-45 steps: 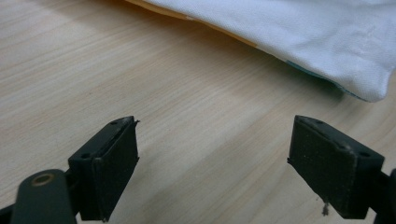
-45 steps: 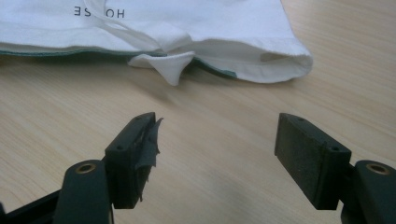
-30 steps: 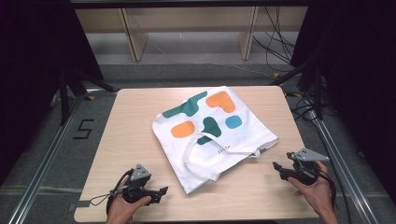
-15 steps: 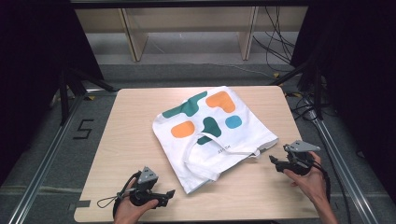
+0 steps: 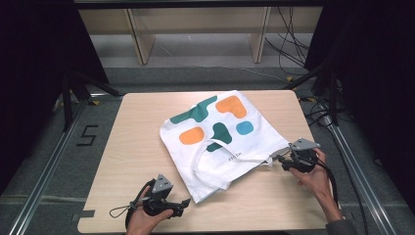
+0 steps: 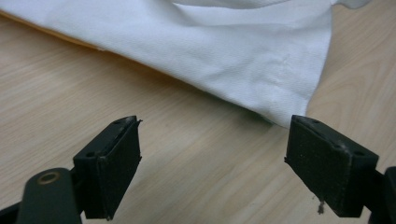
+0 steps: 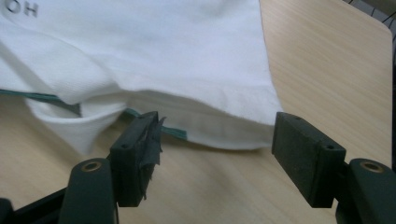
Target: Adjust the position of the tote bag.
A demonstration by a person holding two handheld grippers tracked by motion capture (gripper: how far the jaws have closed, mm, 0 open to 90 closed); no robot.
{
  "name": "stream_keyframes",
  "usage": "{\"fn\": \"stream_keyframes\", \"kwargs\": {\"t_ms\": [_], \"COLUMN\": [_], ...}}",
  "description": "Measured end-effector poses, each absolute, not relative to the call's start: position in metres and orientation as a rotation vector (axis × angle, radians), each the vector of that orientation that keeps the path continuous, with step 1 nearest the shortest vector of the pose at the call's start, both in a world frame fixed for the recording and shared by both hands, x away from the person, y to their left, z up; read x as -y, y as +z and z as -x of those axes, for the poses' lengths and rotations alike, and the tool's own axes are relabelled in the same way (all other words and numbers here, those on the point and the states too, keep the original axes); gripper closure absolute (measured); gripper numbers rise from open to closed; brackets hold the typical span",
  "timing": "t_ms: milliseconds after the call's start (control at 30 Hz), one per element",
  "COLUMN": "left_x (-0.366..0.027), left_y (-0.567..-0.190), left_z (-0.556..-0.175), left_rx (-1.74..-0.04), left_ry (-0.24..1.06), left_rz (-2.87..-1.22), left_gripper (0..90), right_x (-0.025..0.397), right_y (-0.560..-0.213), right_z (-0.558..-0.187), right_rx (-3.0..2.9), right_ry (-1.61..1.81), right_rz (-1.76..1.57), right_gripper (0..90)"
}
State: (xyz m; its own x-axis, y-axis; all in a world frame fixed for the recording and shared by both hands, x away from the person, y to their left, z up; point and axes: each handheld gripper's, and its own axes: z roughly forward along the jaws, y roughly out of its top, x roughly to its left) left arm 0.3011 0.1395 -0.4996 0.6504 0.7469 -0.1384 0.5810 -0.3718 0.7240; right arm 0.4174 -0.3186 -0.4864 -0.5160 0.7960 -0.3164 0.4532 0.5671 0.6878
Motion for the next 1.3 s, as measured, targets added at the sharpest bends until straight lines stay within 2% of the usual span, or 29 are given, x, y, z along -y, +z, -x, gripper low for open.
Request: {"fn": "stream_keyframes", "kwargs": {"t_ms": [500, 600, 633, 667, 700, 733, 767, 867, 933, 1100, 1233, 1300], "left_x": [-0.139, -0.140, -0.140, -0.140, -0.139, -0.139, -0.140, -0.139, -0.137, -0.126, -0.111, -0.101], "left_y": [-0.499, -0.499, -0.499, -0.499, -0.499, -0.499, -0.499, -0.498, -0.497, -0.493, -0.489, -0.488], "left_z": [-0.303, -0.304, -0.304, -0.304, -0.303, -0.303, -0.303, -0.303, -0.303, -0.303, -0.303, -0.304], "left_rx": [-1.044, -1.024, -1.024, -1.022, -1.025, -1.032, -1.030, -1.017, -1.015, -0.975, -0.928, -0.901], "left_ry": [0.277, 0.277, 0.277, 0.280, 0.270, 0.270, 0.271, 0.284, 0.283, 0.273, 0.273, 0.353], "left_rz": [-2.089, -2.105, -2.105, -2.113, -2.101, -2.098, -2.100, -2.104, -2.087, -2.041, -2.068, -2.157], "left_gripper": [17.3, 17.3, 17.3, 17.3, 17.3, 17.3, 17.3, 17.3, 17.1, 15.4, 15.9, 16.0], "right_x": [0.308, 0.304, 0.304, 0.302, 0.297, 0.293, 0.293, 0.293, 0.292, 0.287, 0.285, 0.285], "right_y": [-0.492, -0.490, -0.490, -0.490, -0.491, -0.492, -0.492, -0.488, -0.483, -0.472, -0.469, -0.468], "right_z": [-0.436, -0.440, -0.440, -0.441, -0.444, -0.443, -0.443, -0.444, -0.444, -0.445, -0.442, -0.442], "right_rx": [-2.191, -2.170, -2.170, -2.182, -2.195, -2.198, -2.198, -2.195, -2.177, -2.149, -2.169, -2.168], "right_ry": [0.646, 0.680, 0.680, 0.678, 0.658, 0.700, 0.700, 0.751, 0.780, 0.764, 0.819, 0.842], "right_rz": [-0.955, -0.928, -0.928, -0.899, -0.844, -0.870, -0.870, -0.855, -0.842, -0.800, -0.820, -0.829], "right_gripper": [35.4, 43.1, 43.1, 47.9, 58.4, 62.6, 62.6, 79.1, 86.3, 88.7, 88.8, 88.7]}}
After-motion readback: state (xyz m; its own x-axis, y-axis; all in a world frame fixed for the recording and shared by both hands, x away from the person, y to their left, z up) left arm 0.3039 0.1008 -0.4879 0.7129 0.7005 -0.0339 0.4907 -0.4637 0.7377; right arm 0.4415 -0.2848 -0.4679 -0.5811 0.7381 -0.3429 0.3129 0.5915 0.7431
